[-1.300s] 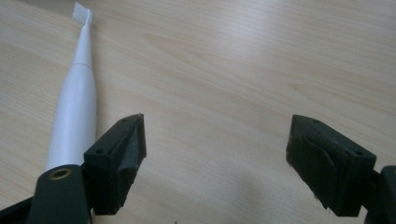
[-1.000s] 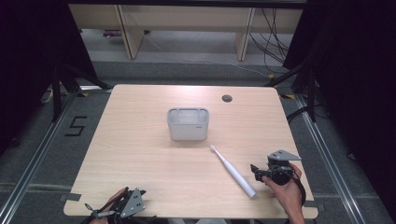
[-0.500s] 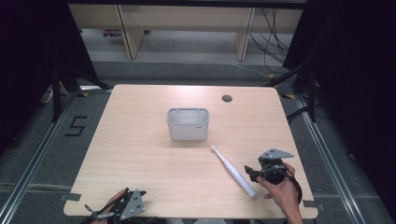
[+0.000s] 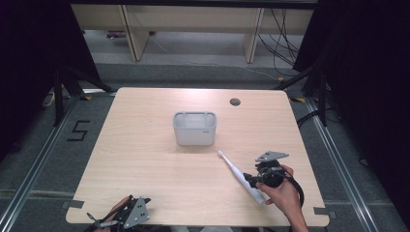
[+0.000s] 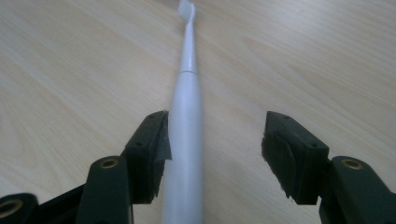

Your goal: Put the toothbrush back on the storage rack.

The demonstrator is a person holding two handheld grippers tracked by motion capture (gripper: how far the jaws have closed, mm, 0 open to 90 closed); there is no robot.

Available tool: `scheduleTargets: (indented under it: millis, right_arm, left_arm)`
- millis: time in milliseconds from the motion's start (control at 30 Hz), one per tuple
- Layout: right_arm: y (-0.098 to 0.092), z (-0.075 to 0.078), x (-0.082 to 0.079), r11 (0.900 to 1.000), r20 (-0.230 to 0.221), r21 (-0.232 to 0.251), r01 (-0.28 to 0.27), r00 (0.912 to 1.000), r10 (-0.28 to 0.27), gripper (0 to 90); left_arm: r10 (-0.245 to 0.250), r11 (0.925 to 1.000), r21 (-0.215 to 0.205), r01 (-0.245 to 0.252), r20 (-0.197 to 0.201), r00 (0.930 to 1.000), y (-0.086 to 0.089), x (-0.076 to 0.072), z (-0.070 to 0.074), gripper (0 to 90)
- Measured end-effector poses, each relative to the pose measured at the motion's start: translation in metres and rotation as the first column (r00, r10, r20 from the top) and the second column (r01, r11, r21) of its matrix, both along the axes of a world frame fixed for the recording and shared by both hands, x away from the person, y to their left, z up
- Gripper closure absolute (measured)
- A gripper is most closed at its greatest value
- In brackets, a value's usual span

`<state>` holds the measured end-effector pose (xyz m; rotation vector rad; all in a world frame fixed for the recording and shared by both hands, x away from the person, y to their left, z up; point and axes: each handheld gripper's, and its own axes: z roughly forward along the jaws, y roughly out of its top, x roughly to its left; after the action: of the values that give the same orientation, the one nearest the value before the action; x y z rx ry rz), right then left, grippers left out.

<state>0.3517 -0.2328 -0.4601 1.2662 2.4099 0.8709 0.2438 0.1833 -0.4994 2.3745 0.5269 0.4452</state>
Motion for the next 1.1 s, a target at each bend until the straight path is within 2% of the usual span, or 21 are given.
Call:
scheduleTargets:
  millis: [33, 67, 100, 200, 400, 433, 467, 500, 533, 567, 600, 633, 667, 700, 733, 767, 867, 1100]
  right_arm:
    - [0.002, -0.001, 0.001, 1.000, 0.007, -0.012, -0.017, 0.9998, 0.017, 41.7]
    - [0.006, -0.001, -0.001, 1.000, -0.018, -0.005, 0.000, 0.9998, 0.000, 42.2]
    - [0.008, -0.001, 0.000, 1.000, -0.032, -0.019, -0.022, 0.9993, 0.021, 42.3]
    - [0.013, -0.002, 0.001, 0.999, -0.055, -0.021, -0.028, 0.9981, 0.027, 42.9]
    - [0.021, -0.006, 0.007, 0.997, -0.078, -0.054, -0.050, 0.9959, 0.046, 45.2]
    - [0.022, -0.006, 0.010, 0.994, -0.077, -0.074, -0.074, 0.9947, 0.069, 45.6]
    - [0.024, -0.006, 0.009, 0.996, -0.103, -0.065, -0.057, 0.9934, 0.050, 45.9]
    - [0.025, -0.006, 0.010, 0.995, -0.114, -0.080, -0.058, 0.9922, 0.049, 46.7]
    - [0.027, -0.007, 0.011, 0.996, -0.125, -0.074, -0.054, 0.9911, 0.045, 47.6]
    - [0.029, -0.007, 0.012, 0.994, -0.121, -0.091, -0.052, 0.9918, 0.041, 48.1]
    - [0.030, -0.007, 0.012, 0.994, -0.138, -0.086, -0.063, 0.9891, 0.050, 48.3]
    - [0.030, -0.007, 0.014, 0.993, -0.137, -0.091, -0.073, 0.9887, 0.060, 48.4]
    - [0.033, -0.007, 0.013, 0.995, -0.169, -0.089, -0.047, 0.9852, 0.031, 48.6]
    - [0.033, -0.007, 0.014, 0.994, -0.178, -0.097, -0.055, 0.9834, 0.037, 48.6]
    - [0.032, -0.010, 0.017, 0.991, -0.148, -0.103, -0.088, 0.9863, 0.072, 49.1]
    - [0.032, -0.009, 0.018, 0.988, -0.147, -0.117, -0.106, 0.9852, 0.088, 49.8]
    - [0.036, -0.010, 0.019, 0.987, -0.175, -0.118, -0.104, 0.9812, 0.083, 50.7]
    - [0.038, -0.012, 0.025, 0.981, -0.192, -0.141, -0.131, 0.9761, 0.103, 51.7]
  left_arm:
    - [0.001, 1.0000, -0.001, -0.001, 0.001, 1.0000, 0.000, 0.000, 0.000, 15.2]
    - [0.000, 1.0000, 0.000, 0.000, 0.001, 1.0000, 0.000, 0.000, 0.000, 15.3]
    - [-0.001, 1.0000, 0.001, 0.001, 0.001, 1.0000, 0.000, 0.000, 0.000, 15.2]
    - [-0.001, 1.0000, 0.000, 0.001, 0.001, 1.0000, 0.000, 0.000, 0.000, 15.3]
    - [0.000, 1.0000, 0.001, 0.000, 0.002, 1.0000, 0.000, 0.000, 0.000, 15.2]
    - [-0.001, 1.0000, 0.003, 0.001, 0.002, 1.0000, 0.000, 0.000, 0.000, 15.2]
    - [-0.002, 1.0000, 0.006, 0.002, 0.002, 1.0000, 0.000, 0.000, 0.000, 15.2]
    - [-0.002, 1.0000, 0.003, 0.002, 0.002, 1.0000, 0.000, 0.000, 0.000, 15.3]
    - [-0.001, 1.0000, -0.001, 0.001, -0.002, 1.0000, 0.000, -0.001, 0.000, 15.2]
    - [-0.003, 1.0000, 0.003, 0.003, -0.001, 1.0000, 0.000, 0.000, 0.000, 15.2]
    - [-0.001, 1.0000, 0.003, 0.001, 0.002, 1.0000, 0.000, 0.000, 0.000, 15.2]
    - [-0.001, 1.0000, 0.005, 0.001, 0.003, 1.0000, 0.000, 0.001, 0.000, 15.3]
    - [-0.002, 1.0000, 0.005, 0.002, 0.001, 1.0000, 0.000, 0.001, 0.000, 15.2]
    - [-0.002, 1.0000, 0.005, 0.002, 0.001, 1.0000, 0.000, 0.001, 0.000, 15.2]
    - [-0.003, 1.0000, 0.004, 0.003, 0.000, 1.0000, 0.000, 0.000, 0.000, 15.2]
    - [-0.003, 1.0000, 0.003, 0.003, 0.000, 1.0000, 0.000, 0.000, 0.000, 15.2]
    - [-0.002, 1.0000, 0.007, 0.002, 0.000, 1.0000, 0.000, 0.001, 0.000, 15.2]
    - [-0.003, 1.0000, 0.008, 0.003, -0.001, 1.0000, 0.000, 0.001, -0.001, 15.2]
